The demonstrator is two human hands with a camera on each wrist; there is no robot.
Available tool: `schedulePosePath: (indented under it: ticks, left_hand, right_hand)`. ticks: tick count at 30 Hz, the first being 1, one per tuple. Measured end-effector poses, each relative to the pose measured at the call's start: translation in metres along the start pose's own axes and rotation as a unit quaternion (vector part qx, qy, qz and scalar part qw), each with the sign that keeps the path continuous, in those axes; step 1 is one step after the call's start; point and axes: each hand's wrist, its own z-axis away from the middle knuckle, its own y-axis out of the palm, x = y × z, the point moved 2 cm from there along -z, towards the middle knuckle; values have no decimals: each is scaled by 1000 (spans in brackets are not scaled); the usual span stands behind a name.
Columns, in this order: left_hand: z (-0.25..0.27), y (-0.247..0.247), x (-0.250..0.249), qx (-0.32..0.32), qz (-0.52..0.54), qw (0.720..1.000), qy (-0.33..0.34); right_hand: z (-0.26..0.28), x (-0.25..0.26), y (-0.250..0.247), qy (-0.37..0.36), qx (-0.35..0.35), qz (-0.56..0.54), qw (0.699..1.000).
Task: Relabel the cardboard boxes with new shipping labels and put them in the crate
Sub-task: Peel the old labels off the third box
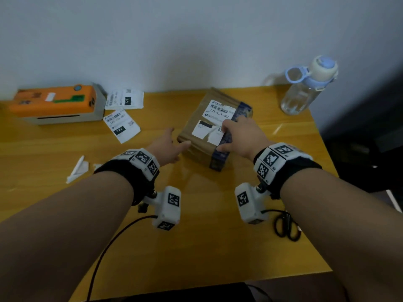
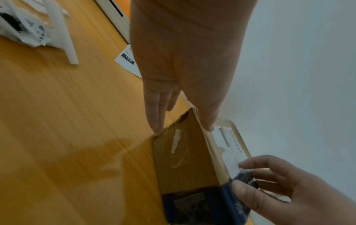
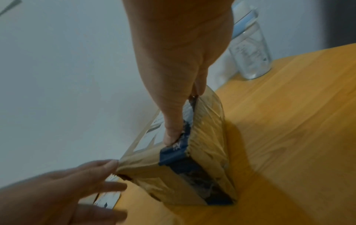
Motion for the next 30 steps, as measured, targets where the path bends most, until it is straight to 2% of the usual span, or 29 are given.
schedulePosePath:
  ticks: [3,6,10,14,18,24,30]
  left_hand:
    - [-4,-12,5,-1,-54,998,42]
    - [-11,-27,8,-26,-71,996,52]
    - [-19,-46,16,-43,-117,990,67]
    - [-27,-48,18,-30,-162,983,80]
    - [-31,-47,14,-12,-149,986,77]
    - [-29,-45,20,-11,-139,986,94]
    - [-23,-48,20,-13,-134,986,97]
  right_hand:
    - [-1,25,5,21,-7,39,999]
    - [-1,59,16,47,-19,71,996]
    - [-12,91,21,46,-24,106,993]
    - [-21,94,13,23,-26,173,984]
    - [-21,97,13,8,-19,138,990]
    - [-34,95,3,-15,-18,175,984]
    - [-21,100,9,-45,-11,193,980]
